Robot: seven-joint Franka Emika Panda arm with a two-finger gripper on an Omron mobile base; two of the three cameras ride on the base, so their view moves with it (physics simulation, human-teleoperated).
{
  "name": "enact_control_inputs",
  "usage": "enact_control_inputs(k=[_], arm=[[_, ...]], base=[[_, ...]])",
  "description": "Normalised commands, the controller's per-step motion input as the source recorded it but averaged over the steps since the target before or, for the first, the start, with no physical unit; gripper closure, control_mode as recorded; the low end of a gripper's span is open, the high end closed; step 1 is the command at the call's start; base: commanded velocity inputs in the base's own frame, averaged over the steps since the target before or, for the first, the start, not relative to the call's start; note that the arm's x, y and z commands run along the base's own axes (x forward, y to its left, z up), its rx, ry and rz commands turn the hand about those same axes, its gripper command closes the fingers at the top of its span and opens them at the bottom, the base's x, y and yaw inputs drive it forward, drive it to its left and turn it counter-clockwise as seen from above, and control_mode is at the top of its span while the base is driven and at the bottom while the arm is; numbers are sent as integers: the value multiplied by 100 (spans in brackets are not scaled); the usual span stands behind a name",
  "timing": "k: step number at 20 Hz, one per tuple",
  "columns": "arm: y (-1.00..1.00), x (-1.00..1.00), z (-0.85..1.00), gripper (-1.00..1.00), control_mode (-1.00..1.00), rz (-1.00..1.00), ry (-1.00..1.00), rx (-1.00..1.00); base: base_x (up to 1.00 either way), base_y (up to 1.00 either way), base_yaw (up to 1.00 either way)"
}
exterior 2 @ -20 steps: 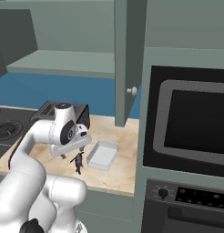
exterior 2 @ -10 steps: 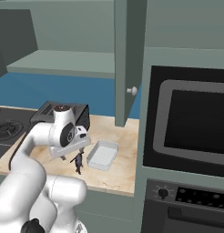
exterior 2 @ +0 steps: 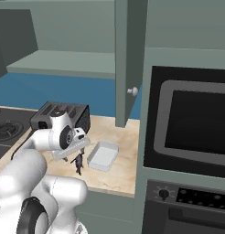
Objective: Retrieve the tupperware from the cabinet, then place the raw meat into the tupperware to avoid contamination.
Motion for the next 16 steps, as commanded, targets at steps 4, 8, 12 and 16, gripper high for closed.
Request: enact_control_inputs(k=[4, 8, 12, 16], arm=[[0, 18, -10, -100, -100, -1, 0, -1], [-1, 10, -15, -100, -100, -6, 1, 0], [0, 2, -24, -100, -100, -9, 5, 0], [0, 0, -26, -100, -100, -11, 3, 0]], base=[[0, 0, 0], [0, 0, 0], [0, 0, 0], [0, 0, 0]])
